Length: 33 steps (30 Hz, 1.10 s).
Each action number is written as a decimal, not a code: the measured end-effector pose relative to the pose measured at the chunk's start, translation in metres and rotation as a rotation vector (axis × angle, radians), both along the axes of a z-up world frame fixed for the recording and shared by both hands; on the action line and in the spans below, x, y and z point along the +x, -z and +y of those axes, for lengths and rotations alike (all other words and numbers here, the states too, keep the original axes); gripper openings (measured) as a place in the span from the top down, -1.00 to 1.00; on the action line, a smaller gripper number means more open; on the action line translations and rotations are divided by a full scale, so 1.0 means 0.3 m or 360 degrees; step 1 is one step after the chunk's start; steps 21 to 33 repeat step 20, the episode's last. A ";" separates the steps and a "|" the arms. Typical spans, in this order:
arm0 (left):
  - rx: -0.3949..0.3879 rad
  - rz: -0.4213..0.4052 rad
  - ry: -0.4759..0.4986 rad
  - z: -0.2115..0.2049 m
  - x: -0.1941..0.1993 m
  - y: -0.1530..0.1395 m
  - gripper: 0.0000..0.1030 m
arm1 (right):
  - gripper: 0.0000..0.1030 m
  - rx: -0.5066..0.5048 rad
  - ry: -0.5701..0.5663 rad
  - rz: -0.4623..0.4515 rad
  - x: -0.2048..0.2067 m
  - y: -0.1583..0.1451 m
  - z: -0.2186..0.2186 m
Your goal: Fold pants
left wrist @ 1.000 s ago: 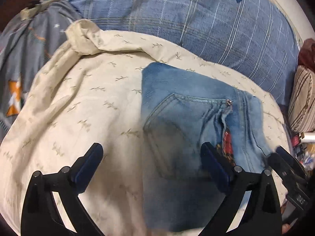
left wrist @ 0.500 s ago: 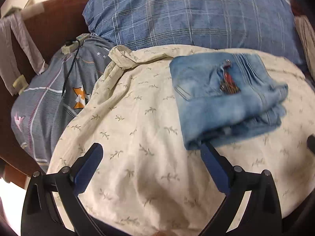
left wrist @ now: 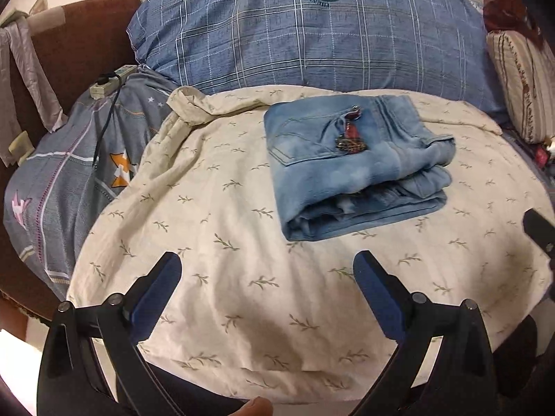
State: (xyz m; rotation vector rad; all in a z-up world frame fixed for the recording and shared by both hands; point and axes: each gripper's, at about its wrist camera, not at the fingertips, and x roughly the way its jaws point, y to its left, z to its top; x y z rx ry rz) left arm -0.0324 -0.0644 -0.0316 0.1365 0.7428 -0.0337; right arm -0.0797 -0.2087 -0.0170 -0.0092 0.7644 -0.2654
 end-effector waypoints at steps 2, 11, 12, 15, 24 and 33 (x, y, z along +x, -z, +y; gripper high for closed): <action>-0.0050 0.0014 0.0029 0.001 -0.008 -0.004 -0.95 | -0.99 -0.0005 0.0000 0.0004 -0.004 0.004 0.005; -0.0143 0.0050 0.0147 -0.035 -0.031 -0.015 -0.95 | -0.99 -0.0004 0.0028 0.0021 -0.004 0.012 0.003; -0.0157 0.0056 0.0160 -0.040 -0.034 -0.014 -0.95 | -0.99 -0.0003 0.0033 0.0023 -0.004 0.013 0.000; -0.0180 0.0054 0.0190 -0.053 -0.047 -0.016 -0.95 | -0.99 -0.0005 0.0041 0.0030 -0.003 0.014 -0.009; -0.0155 0.0035 0.0209 -0.075 -0.061 -0.035 -0.95 | -0.99 -0.0004 0.0052 0.0046 0.002 0.010 -0.029; -0.0155 0.0035 0.0209 -0.075 -0.061 -0.035 -0.95 | -0.99 -0.0004 0.0052 0.0046 0.002 0.010 -0.029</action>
